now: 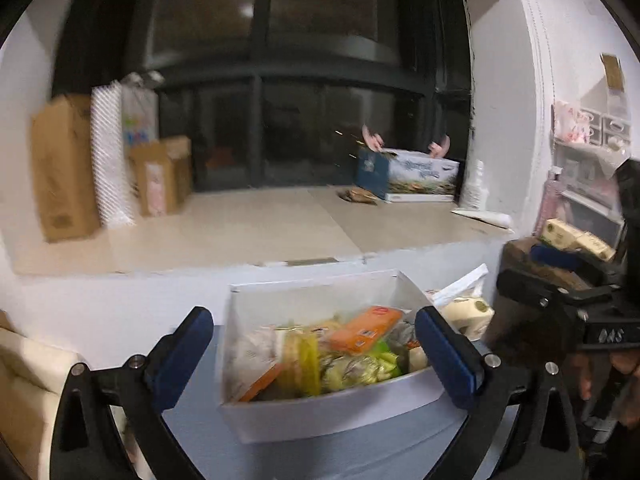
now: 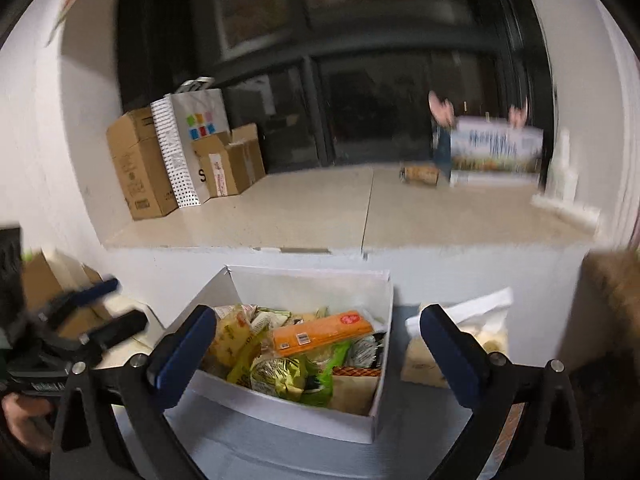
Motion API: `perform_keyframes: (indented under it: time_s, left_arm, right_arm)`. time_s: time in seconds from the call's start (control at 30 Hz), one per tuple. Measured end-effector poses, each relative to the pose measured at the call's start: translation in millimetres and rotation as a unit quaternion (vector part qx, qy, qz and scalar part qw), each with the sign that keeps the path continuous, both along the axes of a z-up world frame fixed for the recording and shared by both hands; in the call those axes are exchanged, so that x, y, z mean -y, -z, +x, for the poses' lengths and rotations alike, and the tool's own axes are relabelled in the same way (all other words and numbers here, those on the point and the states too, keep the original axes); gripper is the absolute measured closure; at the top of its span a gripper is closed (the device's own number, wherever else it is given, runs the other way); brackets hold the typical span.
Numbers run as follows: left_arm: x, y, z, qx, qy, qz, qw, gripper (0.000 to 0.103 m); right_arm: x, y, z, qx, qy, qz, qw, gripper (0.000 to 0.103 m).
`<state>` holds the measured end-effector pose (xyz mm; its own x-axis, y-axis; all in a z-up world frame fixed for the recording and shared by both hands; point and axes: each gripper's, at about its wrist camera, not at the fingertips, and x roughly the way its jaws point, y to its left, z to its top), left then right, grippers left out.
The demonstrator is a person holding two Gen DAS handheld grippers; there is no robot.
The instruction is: Organize snacks
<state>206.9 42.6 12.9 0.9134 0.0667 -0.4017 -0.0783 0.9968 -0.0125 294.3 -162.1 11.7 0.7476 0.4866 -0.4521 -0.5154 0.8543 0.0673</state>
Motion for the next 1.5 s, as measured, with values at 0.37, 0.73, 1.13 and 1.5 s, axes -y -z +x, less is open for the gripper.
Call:
perform_keyframes:
  time_s: [0.37,0.73,1.13,1.5]
  left_arm:
    - [25,12,-132,-0.033,0.015,-0.053,0.9979,0.0]
    - [48,3,-213,-0.047,0.002,-0.045,0.9979,0.0]
    - [58,1,-217,-0.051,0.022,-0.042,0.9976,0.0]
    - [57,2,-215,-0.053,0.027,-0.047,0.9971,0.0]
  right_arm:
    - [18,-1,-117,-0.007,-0.047,0.028,0.998,0.0]
    - [52,23,-206,-0.049,-0.01,0.027,0.998,0.0]
    - [64,19,-221,-0.042,0.012,0.022,0.999,0.0]
    - [61,19,-223,-0.044,0.009,0.019,0.999,0.0]
